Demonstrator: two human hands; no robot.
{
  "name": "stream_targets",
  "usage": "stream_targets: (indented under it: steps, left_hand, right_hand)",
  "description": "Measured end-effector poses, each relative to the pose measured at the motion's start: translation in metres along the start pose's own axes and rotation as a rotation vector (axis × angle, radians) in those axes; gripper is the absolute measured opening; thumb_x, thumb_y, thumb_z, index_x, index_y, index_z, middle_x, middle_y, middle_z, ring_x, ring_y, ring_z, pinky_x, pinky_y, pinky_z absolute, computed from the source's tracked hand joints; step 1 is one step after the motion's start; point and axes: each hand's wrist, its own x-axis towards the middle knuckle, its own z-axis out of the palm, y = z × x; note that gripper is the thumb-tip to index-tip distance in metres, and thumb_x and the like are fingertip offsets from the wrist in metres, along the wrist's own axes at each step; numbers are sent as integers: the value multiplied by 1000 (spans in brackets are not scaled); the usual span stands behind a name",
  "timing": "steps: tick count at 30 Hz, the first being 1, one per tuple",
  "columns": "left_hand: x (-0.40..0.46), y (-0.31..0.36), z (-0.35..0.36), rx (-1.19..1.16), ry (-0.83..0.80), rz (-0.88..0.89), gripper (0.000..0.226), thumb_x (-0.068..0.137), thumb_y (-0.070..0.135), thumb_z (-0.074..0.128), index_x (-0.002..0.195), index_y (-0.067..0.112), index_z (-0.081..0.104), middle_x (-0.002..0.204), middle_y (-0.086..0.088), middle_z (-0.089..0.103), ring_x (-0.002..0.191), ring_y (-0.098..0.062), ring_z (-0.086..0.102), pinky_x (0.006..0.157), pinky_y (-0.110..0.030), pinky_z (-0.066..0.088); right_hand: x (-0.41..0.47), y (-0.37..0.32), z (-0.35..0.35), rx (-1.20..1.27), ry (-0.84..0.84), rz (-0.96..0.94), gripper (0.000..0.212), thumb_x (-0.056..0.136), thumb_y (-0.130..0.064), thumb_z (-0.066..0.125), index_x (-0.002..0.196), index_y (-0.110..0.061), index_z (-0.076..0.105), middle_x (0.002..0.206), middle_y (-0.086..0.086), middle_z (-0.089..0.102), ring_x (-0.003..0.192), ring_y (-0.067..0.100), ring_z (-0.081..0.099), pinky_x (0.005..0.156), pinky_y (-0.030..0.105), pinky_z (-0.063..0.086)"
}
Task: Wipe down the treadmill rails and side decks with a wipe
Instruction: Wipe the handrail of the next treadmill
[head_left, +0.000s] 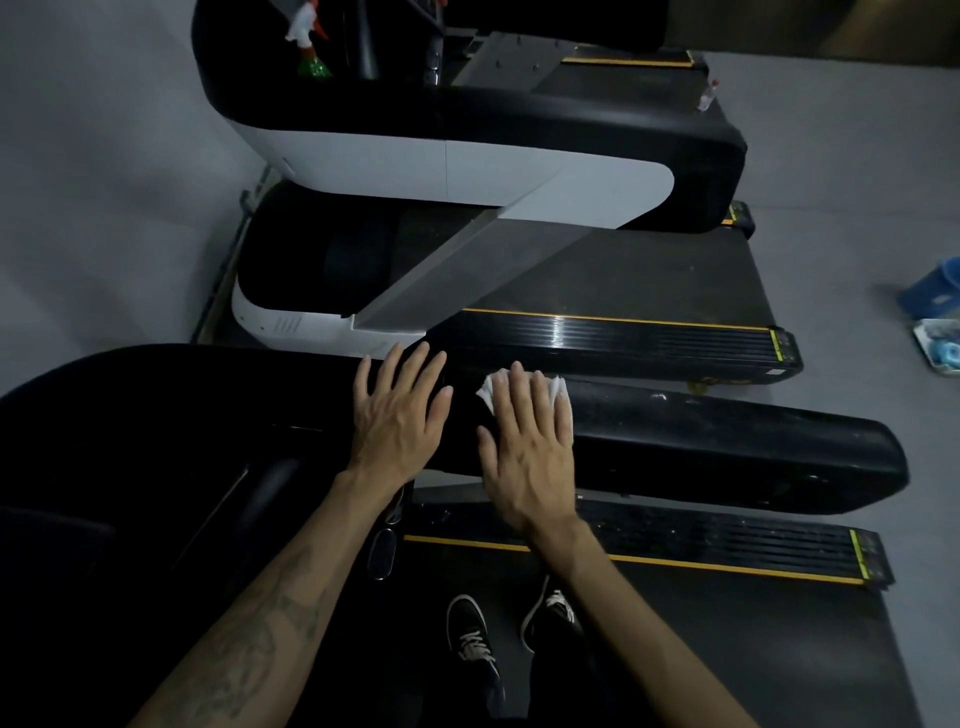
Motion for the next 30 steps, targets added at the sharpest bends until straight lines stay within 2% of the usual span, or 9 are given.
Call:
stream_targets:
  steps: [4, 9, 13, 16, 19, 22, 24, 27, 30]
  left_hand:
    - [0, 1, 1, -1, -4, -8, 56, 108, 46, 26, 151, 20, 50, 157, -3, 48, 151, -28, 35, 123, -59, 17]
    - [1, -1, -2, -21, -10, 10, 56, 108, 47, 26, 150, 20, 50, 157, -3, 48, 150, -28, 36, 122, -59, 18]
    - [1, 0, -3, -25, -16, 8, 57, 107, 48, 26, 151, 20, 50, 158, -3, 47, 150, -28, 36, 122, -58, 18]
    - [1, 0, -2, -19, -12, 6, 57, 108, 47, 26, 150, 19, 51, 157, -4, 48, 150, -28, 37, 121, -59, 20]
    - [1, 0, -2, -12, -13, 10, 57, 108, 47, 25, 150, 19, 51, 158, -4, 47, 150, -28, 36, 121, -59, 20]
    - [1, -1, -3, -15, -39, 5, 58, 108, 49, 23, 152, 21, 48, 160, -3, 44, 152, -27, 32, 123, -58, 17]
    - [1, -1, -3, -14, -58, 8, 59, 108, 49, 22, 153, 21, 46, 162, -4, 41, 154, -28, 29, 123, -58, 16]
    - [2, 3, -7, 35, -74, 4, 60, 106, 48, 23, 153, 18, 47, 161, -10, 41, 153, -33, 29, 123, -61, 17]
    - [7, 13, -10, 24, -74, 29, 60, 104, 40, 22, 149, 14, 51, 158, -13, 46, 151, -34, 34, 124, -61, 16]
  right_hand:
    - [3, -12, -1, 81, -28, -53, 67, 106, -45, 23, 163, -10, 23, 171, 13, 12, 159, 29, 4, 129, 46, 1]
    - [47, 4, -20, 63, -169, -145, 77, 98, -50, 2, 162, -20, 29, 165, 6, 35, 155, 27, 24, 128, 42, 6]
    - [46, 7, -28, 67, -154, 12, 79, 95, -54, 1, 155, -21, 40, 151, 3, 50, 143, 25, 38, 126, 44, 13]
    - [39, -14, -28, 41, -134, 88, 75, 96, -52, 5, 148, -18, 47, 144, 6, 52, 140, 28, 40, 125, 48, 15]
    - [44, -21, -25, 90, -102, -36, 70, 98, -45, 10, 148, -15, 49, 141, 6, 56, 134, 25, 46, 123, 46, 22]
    - [63, -1, -28, 114, -209, -79, 73, 97, -44, 4, 153, -19, 44, 145, 4, 56, 135, 23, 49, 122, 41, 24]
    - [71, 11, -31, 55, -282, -86, 60, 103, -40, 12, 152, -21, 43, 145, 4, 57, 132, 26, 52, 121, 43, 26]
    - [68, 18, -36, 35, -307, -37, 52, 108, -34, 21, 155, -20, 38, 147, 6, 54, 135, 29, 50, 122, 46, 23]
    - [58, 12, -41, 111, -287, 0, 62, 102, -42, 15, 157, -22, 36, 153, 5, 46, 141, 28, 42, 125, 50, 14]
